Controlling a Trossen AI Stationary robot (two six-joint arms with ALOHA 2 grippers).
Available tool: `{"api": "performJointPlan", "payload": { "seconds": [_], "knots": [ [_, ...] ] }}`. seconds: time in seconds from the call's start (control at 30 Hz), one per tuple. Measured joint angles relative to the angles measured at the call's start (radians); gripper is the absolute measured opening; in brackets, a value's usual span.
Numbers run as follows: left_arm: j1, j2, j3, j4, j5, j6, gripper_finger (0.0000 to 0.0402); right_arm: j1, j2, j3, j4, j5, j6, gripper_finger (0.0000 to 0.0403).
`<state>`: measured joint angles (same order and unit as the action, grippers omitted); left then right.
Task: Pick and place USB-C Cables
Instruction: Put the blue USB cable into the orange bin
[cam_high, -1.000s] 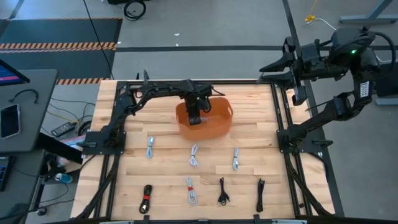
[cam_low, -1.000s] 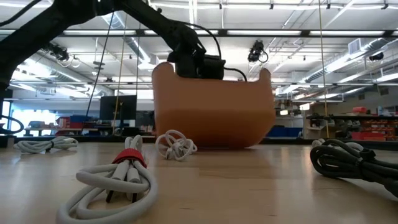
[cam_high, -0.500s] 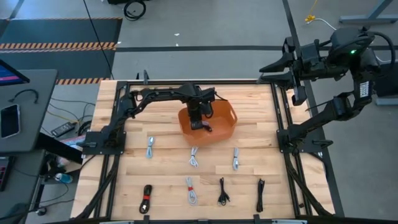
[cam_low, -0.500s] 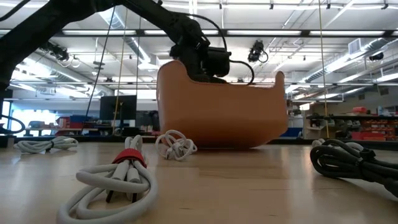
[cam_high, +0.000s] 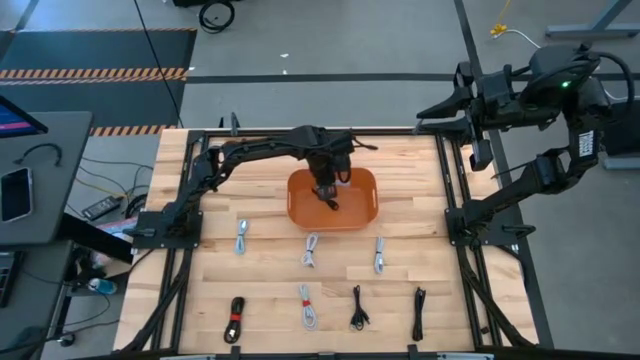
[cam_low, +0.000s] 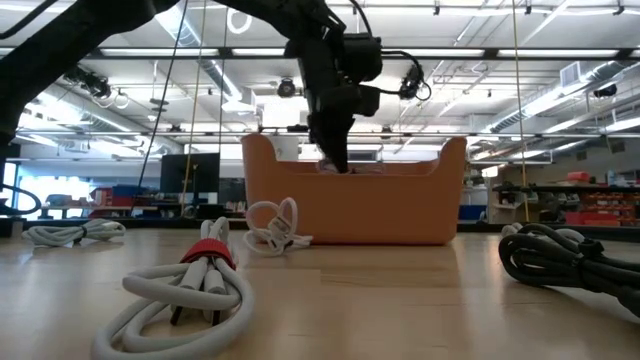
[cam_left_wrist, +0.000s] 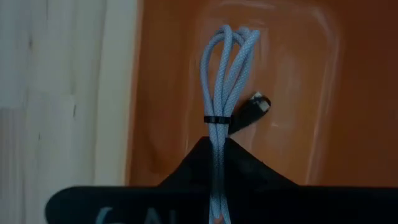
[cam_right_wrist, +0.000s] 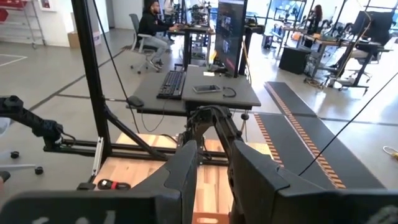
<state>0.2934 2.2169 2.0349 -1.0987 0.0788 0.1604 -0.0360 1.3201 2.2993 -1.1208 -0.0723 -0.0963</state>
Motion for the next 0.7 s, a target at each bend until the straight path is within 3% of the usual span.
{"api": "performJointPlan", "payload": {
  "seconds": [0.43,0.7],
  "knots": [
    [-0.063,-0.001,-0.149,0.044,-0.011,0.041,0.0022,0.0,0.0,0.0,-0.004,0.0,0.0,0.0107],
    [-0.085,-0.001,-0.225,0.097,-0.112,0.095,0.0022,0.0,0.0,0.0,-0.004,-0.008,0.0,0.0107]
  ]
}}
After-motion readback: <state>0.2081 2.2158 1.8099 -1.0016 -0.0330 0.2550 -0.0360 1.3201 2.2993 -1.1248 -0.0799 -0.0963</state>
